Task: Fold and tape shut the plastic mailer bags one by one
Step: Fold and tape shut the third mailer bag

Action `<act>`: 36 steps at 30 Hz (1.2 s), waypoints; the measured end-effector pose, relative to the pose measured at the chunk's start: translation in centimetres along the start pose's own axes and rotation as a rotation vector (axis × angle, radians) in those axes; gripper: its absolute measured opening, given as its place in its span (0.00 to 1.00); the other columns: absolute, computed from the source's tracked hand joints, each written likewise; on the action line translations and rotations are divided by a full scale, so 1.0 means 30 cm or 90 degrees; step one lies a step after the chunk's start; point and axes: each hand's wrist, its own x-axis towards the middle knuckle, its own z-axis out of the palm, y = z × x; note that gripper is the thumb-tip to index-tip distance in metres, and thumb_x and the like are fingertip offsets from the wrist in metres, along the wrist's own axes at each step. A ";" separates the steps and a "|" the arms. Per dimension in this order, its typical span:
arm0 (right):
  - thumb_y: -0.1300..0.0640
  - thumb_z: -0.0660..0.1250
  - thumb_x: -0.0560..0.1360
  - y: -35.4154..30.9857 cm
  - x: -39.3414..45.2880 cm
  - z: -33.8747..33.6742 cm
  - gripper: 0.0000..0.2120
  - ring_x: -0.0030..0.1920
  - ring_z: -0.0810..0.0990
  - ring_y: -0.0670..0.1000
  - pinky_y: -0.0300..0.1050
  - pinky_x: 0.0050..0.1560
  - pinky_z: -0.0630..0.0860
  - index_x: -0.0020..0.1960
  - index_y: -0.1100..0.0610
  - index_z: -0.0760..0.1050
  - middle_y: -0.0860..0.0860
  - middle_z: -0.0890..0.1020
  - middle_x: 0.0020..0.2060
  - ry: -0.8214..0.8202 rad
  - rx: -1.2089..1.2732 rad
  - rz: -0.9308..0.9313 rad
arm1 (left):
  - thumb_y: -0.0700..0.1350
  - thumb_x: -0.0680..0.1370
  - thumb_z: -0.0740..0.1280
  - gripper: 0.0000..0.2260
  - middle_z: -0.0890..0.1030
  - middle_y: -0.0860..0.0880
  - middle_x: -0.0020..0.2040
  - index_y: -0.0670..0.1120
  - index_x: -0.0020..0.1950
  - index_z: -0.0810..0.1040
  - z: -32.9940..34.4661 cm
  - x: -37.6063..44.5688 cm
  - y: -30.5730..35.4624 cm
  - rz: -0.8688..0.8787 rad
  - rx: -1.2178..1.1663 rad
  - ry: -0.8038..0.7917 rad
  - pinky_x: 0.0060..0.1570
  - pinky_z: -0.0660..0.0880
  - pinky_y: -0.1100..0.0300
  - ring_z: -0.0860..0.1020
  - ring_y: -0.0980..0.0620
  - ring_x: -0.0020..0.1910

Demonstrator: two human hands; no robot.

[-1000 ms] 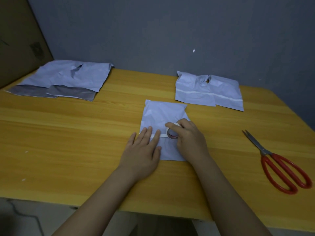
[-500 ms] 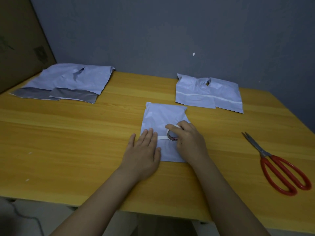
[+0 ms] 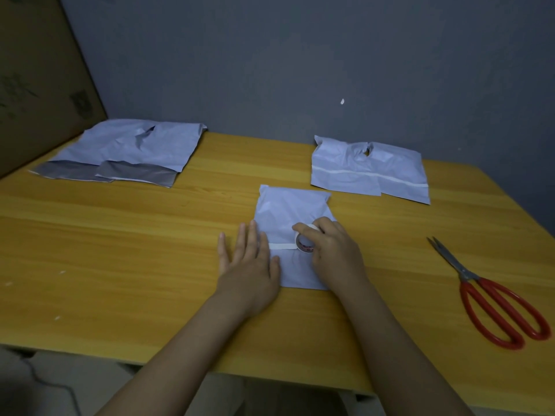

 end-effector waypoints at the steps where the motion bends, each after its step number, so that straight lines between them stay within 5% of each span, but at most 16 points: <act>1: 0.62 0.48 0.68 -0.001 0.000 -0.001 0.26 0.37 0.78 0.57 0.42 0.24 0.65 0.53 0.53 0.82 0.52 0.77 0.39 0.001 0.000 0.002 | 0.55 0.81 0.39 0.27 0.34 0.47 0.77 0.46 0.78 0.42 -0.004 0.000 -0.004 0.008 -0.006 0.013 0.68 0.28 0.43 0.32 0.50 0.74; 5: 0.61 0.48 0.67 -0.002 0.001 -0.002 0.26 0.37 0.78 0.57 0.42 0.25 0.66 0.52 0.53 0.82 0.53 0.78 0.38 0.008 0.003 0.003 | 0.58 0.69 0.29 0.39 0.46 0.50 0.79 0.47 0.78 0.48 -0.008 -0.017 -0.002 0.113 -0.032 0.077 0.72 0.35 0.49 0.44 0.55 0.77; 9: 0.62 0.49 0.67 0.002 0.003 0.000 0.26 0.37 0.78 0.57 0.42 0.25 0.67 0.52 0.53 0.82 0.53 0.78 0.38 0.006 0.009 0.005 | 0.52 0.72 0.41 0.34 0.71 0.42 0.69 0.39 0.71 0.68 -0.003 -0.001 0.015 0.178 -0.038 0.090 0.70 0.61 0.51 0.70 0.46 0.68; 11: 0.62 0.49 0.67 0.003 0.002 0.001 0.26 0.37 0.78 0.57 0.41 0.26 0.66 0.52 0.53 0.82 0.53 0.78 0.38 0.007 0.002 0.005 | 0.49 0.72 0.46 0.30 0.76 0.38 0.64 0.35 0.66 0.73 0.009 0.006 0.030 0.182 -0.042 0.110 0.66 0.67 0.49 0.75 0.42 0.63; 14: 0.62 0.49 0.67 0.006 -0.001 0.002 0.26 0.37 0.78 0.57 0.41 0.27 0.67 0.53 0.52 0.82 0.53 0.78 0.39 0.002 0.001 0.004 | 0.53 0.73 0.38 0.35 0.65 0.39 0.73 0.36 0.73 0.63 0.023 0.003 0.059 0.174 -0.059 0.096 0.72 0.56 0.54 0.64 0.44 0.72; 18: 0.62 0.49 0.67 0.010 0.000 0.004 0.26 0.37 0.78 0.57 0.42 0.27 0.68 0.53 0.53 0.82 0.53 0.78 0.39 0.002 0.007 0.001 | 0.51 0.75 0.43 0.32 0.70 0.36 0.68 0.33 0.69 0.68 0.049 0.011 0.070 0.153 -0.071 0.084 0.69 0.62 0.50 0.69 0.41 0.69; 22: 0.63 0.49 0.68 0.011 0.001 0.003 0.26 0.37 0.77 0.57 0.42 0.26 0.68 0.54 0.53 0.82 0.53 0.78 0.39 0.000 0.003 -0.005 | 0.55 0.75 0.38 0.34 0.54 0.41 0.77 0.38 0.77 0.53 0.054 0.011 0.063 0.132 -0.058 0.081 0.74 0.44 0.57 0.50 0.48 0.77; 25: 0.63 0.50 0.67 0.009 0.001 -0.002 0.26 0.36 0.77 0.57 0.39 0.28 0.64 0.53 0.53 0.82 0.53 0.78 0.39 0.003 -0.004 -0.013 | 0.58 0.70 0.30 0.41 0.51 0.43 0.78 0.40 0.77 0.51 0.050 0.007 0.058 0.134 -0.048 0.069 0.72 0.40 0.59 0.47 0.49 0.77; 29: 0.63 0.50 0.68 0.013 0.000 -0.011 0.26 0.36 0.77 0.57 0.39 0.27 0.65 0.56 0.53 0.81 0.53 0.78 0.39 -0.002 0.005 -0.008 | 0.56 0.74 0.35 0.35 0.50 0.43 0.78 0.41 0.77 0.50 0.060 0.007 0.056 0.127 -0.044 0.070 0.72 0.39 0.59 0.46 0.50 0.77; 33: 0.65 0.55 0.75 0.030 -0.004 -0.025 0.26 0.40 0.74 0.54 0.44 0.33 0.68 0.70 0.51 0.70 0.51 0.76 0.41 -0.056 0.088 0.029 | 0.57 0.68 0.28 0.42 0.51 0.44 0.78 0.41 0.77 0.50 0.063 0.012 0.054 0.130 -0.036 0.072 0.73 0.40 0.58 0.46 0.50 0.77; 36: 0.61 0.59 0.80 0.046 -0.005 -0.035 0.24 0.43 0.71 0.48 0.42 0.41 0.66 0.75 0.50 0.62 0.45 0.72 0.41 -0.124 0.204 0.117 | 0.57 0.72 0.31 0.38 0.50 0.44 0.78 0.41 0.77 0.51 0.064 0.009 0.055 0.130 -0.034 0.071 0.73 0.40 0.58 0.46 0.50 0.77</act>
